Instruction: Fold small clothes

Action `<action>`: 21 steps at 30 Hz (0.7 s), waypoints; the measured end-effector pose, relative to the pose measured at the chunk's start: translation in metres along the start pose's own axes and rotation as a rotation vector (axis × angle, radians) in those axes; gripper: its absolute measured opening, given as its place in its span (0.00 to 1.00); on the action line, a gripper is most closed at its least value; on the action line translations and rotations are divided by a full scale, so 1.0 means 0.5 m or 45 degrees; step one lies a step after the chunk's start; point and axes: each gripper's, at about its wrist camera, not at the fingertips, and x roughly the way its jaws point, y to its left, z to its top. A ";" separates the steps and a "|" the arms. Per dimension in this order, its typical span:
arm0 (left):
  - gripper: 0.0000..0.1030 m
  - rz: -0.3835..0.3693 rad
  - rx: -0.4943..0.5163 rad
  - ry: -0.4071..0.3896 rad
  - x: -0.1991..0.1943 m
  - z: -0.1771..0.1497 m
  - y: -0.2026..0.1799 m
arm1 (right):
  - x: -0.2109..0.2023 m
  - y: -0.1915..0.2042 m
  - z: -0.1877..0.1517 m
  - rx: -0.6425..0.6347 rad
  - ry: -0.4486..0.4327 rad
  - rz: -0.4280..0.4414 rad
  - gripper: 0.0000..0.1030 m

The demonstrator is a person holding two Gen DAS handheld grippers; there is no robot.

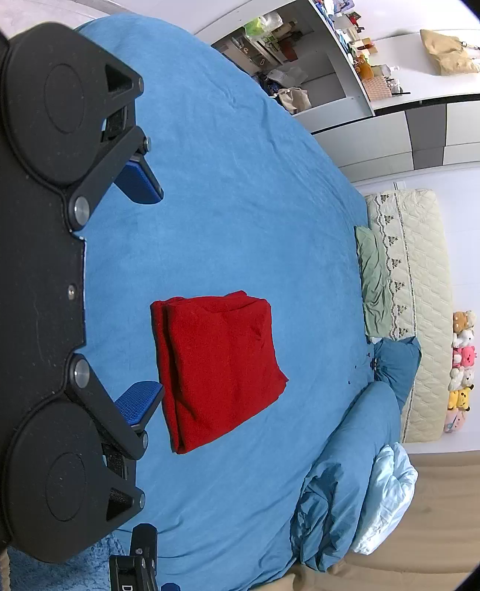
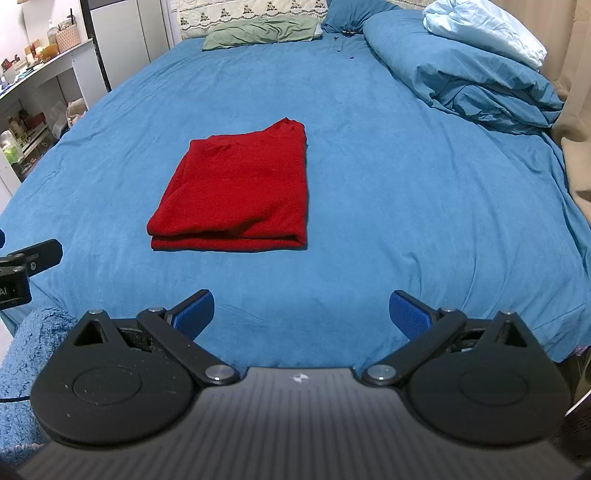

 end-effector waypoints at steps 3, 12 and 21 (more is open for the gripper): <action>1.00 0.005 0.003 -0.003 0.000 0.000 0.001 | 0.000 0.000 0.000 0.000 0.001 -0.002 1.00; 1.00 0.008 -0.007 -0.011 -0.003 0.000 0.001 | -0.001 0.005 0.000 -0.001 0.002 -0.001 1.00; 1.00 0.001 -0.016 -0.018 -0.005 -0.001 0.005 | -0.004 0.009 0.005 -0.009 -0.002 0.002 1.00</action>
